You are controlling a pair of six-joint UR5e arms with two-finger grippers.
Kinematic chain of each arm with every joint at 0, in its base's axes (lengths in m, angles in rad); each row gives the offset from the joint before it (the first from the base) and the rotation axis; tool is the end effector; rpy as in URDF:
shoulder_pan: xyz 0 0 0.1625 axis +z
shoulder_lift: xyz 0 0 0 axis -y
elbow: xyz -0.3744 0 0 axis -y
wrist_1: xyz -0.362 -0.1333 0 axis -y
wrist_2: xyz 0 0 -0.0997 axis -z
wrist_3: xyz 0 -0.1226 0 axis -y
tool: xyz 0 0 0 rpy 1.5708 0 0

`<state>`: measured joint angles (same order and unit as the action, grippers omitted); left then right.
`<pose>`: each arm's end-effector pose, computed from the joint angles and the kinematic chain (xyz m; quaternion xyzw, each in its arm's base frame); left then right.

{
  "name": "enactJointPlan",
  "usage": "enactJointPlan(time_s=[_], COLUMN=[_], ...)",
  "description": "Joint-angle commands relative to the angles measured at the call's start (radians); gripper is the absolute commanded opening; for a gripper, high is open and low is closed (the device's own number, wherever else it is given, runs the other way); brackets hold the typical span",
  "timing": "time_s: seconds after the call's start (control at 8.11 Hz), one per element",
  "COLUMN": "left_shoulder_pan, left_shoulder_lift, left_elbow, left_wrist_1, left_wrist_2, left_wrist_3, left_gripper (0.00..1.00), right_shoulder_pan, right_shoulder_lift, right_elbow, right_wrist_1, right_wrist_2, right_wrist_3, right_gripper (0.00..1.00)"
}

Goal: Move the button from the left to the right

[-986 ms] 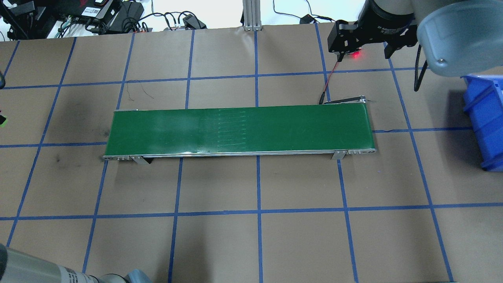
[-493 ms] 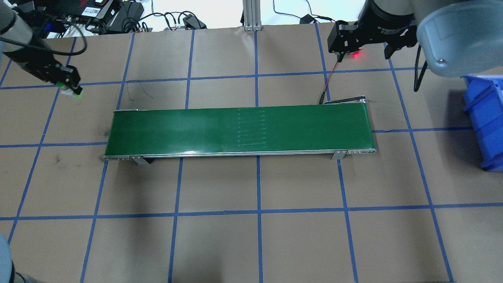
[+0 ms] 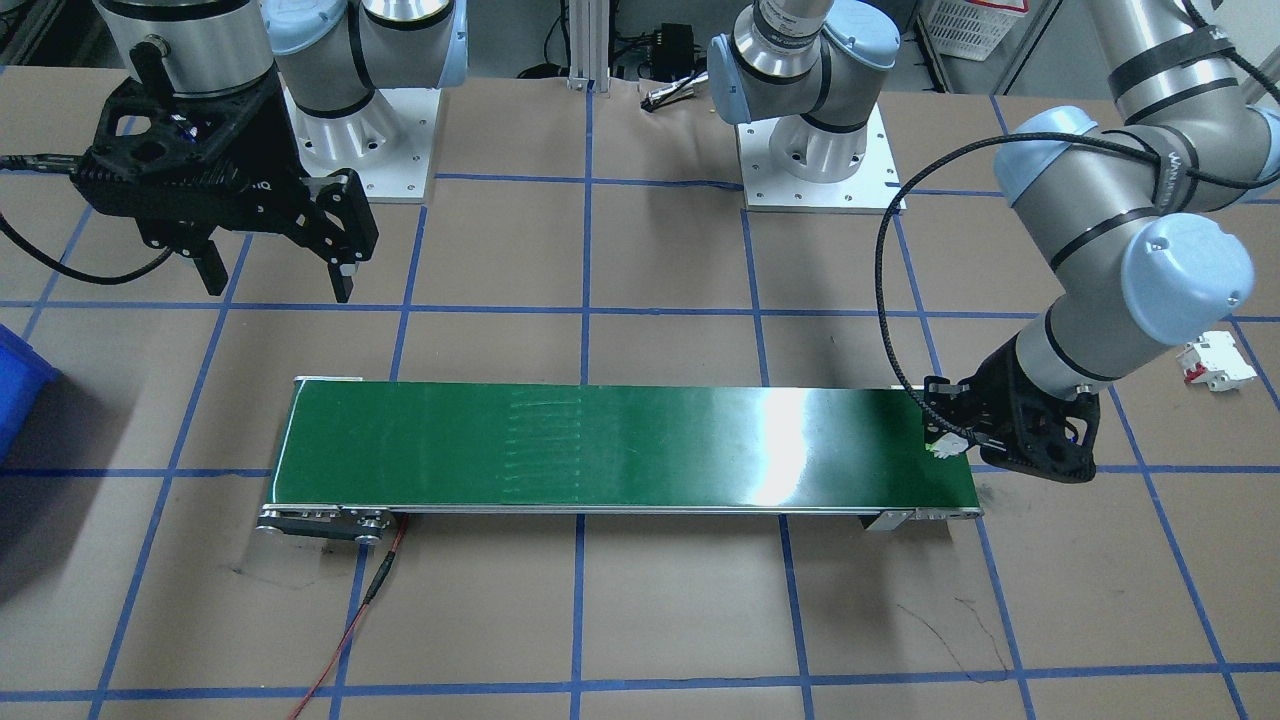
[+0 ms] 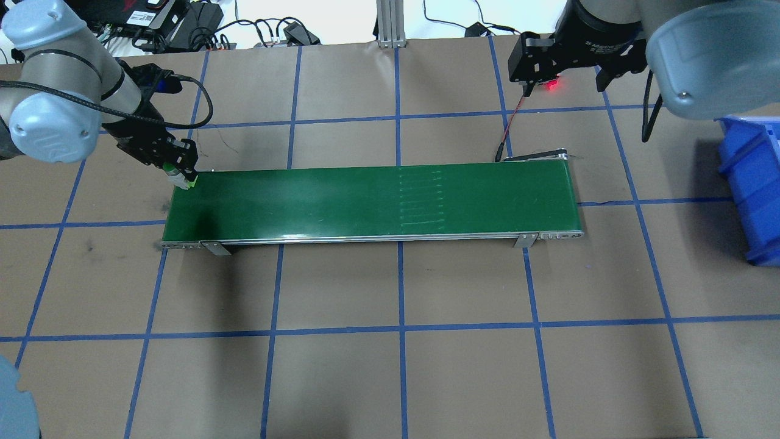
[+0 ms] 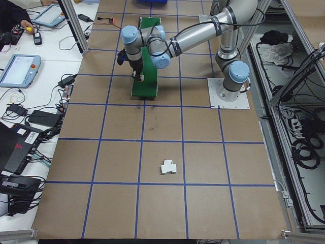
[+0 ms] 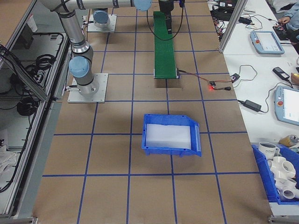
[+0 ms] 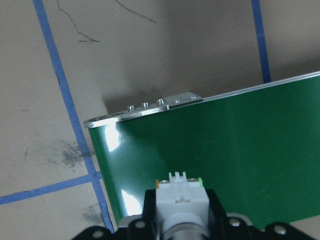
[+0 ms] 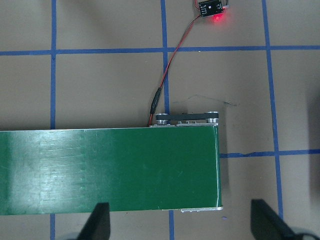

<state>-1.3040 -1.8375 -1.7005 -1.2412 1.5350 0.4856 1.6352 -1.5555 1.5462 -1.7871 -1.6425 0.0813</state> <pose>0.0053 -0.5417 0.2550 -0.1085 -0.9934 -0.0245 0.0289 0.1559 -0.4832 0.4433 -0.0124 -0.9929 0.1148 0.0273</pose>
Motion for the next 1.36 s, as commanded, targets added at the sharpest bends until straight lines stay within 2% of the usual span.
enactJointPlan(time_s=[0.0,0.62,0.74,0.99,1.11,1.23], left_shoulder_pan=[-0.001,-0.001,-0.001,-0.018,-0.026,-0.047], left_shoulder_lift=[-0.028,-0.071,-0.062,-0.037,-0.008,0.048], left_elbow=[-0.041,-0.044,-0.044,-0.041,-0.041,-0.028], left_wrist_1=[0.057,0.054,0.042,0.023,0.002,-0.071], left_wrist_2=[0.007,0.008,0.008,-0.002,-0.004,0.000], left_wrist_3=[0.001,-0.004,-0.018,-0.140,-0.154,-0.168], left_gripper=[0.00,0.01,0.56,1.00,1.00,1.00], right_shoulder_pan=[0.000,0.000,0.000,0.000,0.000,0.000], right_shoulder_lift=[0.000,0.000,0.000,0.000,0.000,0.000], right_elbow=[0.000,0.000,0.000,0.000,0.000,0.002], right_wrist_1=[0.000,0.002,0.000,0.002,0.002,0.002], right_wrist_2=[0.000,0.000,-0.002,-0.002,-0.002,-0.002], right_wrist_3=[0.000,0.002,0.002,0.002,0.002,0.002], right_gripper=[1.00,1.00,1.00,1.00,1.00,1.00])
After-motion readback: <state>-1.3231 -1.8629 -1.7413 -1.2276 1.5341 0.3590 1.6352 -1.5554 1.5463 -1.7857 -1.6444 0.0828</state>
